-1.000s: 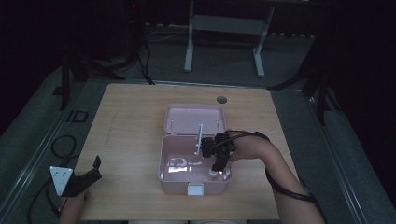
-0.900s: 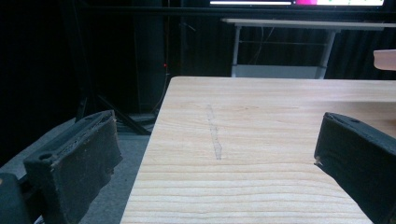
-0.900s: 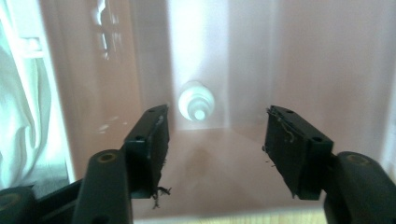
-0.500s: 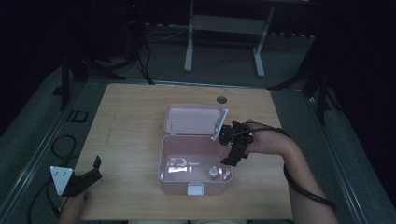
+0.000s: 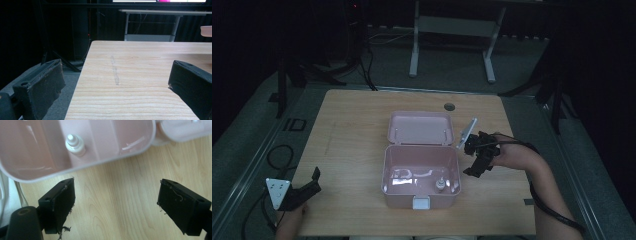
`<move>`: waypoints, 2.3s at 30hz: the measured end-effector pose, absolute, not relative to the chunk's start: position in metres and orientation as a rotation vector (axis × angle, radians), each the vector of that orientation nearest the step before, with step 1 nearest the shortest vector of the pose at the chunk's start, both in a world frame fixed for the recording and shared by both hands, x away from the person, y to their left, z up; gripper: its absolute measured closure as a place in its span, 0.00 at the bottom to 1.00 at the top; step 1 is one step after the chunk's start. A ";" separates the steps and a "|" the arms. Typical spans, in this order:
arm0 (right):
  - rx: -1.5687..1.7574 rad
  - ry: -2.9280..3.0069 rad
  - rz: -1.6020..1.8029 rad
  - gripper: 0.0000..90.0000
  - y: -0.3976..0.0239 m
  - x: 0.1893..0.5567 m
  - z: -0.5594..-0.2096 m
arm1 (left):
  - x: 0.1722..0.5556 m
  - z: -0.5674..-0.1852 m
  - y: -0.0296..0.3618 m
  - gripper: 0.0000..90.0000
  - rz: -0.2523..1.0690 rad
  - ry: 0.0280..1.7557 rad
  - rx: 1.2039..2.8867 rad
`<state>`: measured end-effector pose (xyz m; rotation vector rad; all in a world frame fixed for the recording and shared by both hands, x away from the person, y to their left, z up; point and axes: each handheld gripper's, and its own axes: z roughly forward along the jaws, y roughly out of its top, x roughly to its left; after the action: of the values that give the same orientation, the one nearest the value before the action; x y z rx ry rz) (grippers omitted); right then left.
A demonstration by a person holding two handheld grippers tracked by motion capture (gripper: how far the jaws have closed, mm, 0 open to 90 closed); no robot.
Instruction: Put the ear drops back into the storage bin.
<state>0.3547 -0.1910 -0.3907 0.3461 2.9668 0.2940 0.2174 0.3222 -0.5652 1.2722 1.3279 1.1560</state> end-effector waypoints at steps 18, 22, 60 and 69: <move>0.497 2.895 0.436 0.16 -0.236 0.354 -0.449 | 0.217 -0.565 0.322 0.00 1.155 1.327 1.273; 0.522 2.875 0.517 0.16 -0.244 0.351 -0.464 | 0.218 -0.565 0.322 0.00 1.153 1.328 1.272; 1.099 2.265 0.785 0.13 -0.318 0.328 -0.541 | 0.217 -0.565 0.322 0.00 1.153 1.328 1.272; 1.175 2.084 0.820 0.13 -0.321 0.321 -0.548 | 0.217 -0.565 0.322 0.00 1.153 1.329 1.271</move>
<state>0.3212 -0.3214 -0.5485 1.1751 2.0843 0.8201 0.2174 0.3223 -0.5652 1.2707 1.3293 1.1533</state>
